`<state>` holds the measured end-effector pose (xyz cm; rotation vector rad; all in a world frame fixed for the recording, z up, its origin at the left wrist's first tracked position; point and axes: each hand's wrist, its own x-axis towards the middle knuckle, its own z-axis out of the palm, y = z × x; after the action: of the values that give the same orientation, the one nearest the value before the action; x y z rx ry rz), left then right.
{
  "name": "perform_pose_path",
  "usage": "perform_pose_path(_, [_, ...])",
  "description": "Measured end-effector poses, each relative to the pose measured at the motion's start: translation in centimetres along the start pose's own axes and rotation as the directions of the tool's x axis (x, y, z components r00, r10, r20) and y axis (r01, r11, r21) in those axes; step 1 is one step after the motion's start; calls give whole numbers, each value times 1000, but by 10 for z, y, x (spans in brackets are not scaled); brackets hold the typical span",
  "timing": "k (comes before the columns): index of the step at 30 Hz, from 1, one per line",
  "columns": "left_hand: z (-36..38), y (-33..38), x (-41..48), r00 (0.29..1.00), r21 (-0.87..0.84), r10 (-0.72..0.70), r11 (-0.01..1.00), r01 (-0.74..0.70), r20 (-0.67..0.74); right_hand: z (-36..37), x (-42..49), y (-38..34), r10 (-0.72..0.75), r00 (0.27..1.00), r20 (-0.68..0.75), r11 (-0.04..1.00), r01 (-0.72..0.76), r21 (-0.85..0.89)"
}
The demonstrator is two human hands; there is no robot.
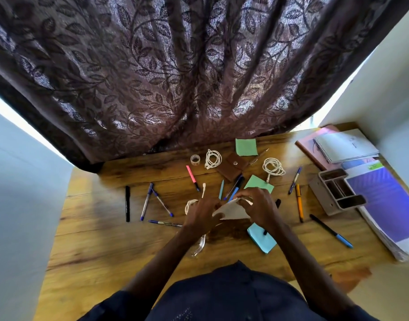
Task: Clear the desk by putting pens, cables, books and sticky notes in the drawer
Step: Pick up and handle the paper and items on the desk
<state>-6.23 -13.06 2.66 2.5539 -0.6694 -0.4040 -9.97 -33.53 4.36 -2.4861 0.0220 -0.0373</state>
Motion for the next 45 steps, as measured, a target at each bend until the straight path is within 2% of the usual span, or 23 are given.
perform_pose_path(5, [5,1,-7,999,20,-9,1000,10,-39,8,-2,2,-14,1000,-11,1000,14,22])
perform_pose_path(10, [9,2,-12,1000,-1,7,1000,-7,14,20,-9,15,-88,996,21,996,87,30])
perform_pose_path(14, [10,-5,-13,999,-22,-30,999,31,10,27,-17,21,-63,998,18,998,63,-7])
perform_pose_path(19, [12,-17,-10,996,-22,-55,998,56,70,32,-20,19,-50,999,16,998,50,23])
perform_pose_path(30, [21,-24,-13,993,22,-36,999,34,115,31,-16,7,-63,997,53,997,61,37])
perform_pose_path(34, [22,-22,-14,994,16,-35,999,33,106,30,-15,17,-67,994,86,995,60,85])
perform_pose_path(36, [23,-23,-14,993,8,-45,999,45,107,23,-14,23,-50,991,120,998,46,37])
perform_pose_path(42, [23,-24,-12,997,-19,-23,1000,25,74,22,-12,31,21,933,360,995,14,-94])
perform_pose_path(45, [23,-22,-11,998,-24,-41,999,42,50,28,-14,31,28,947,321,992,13,-124])
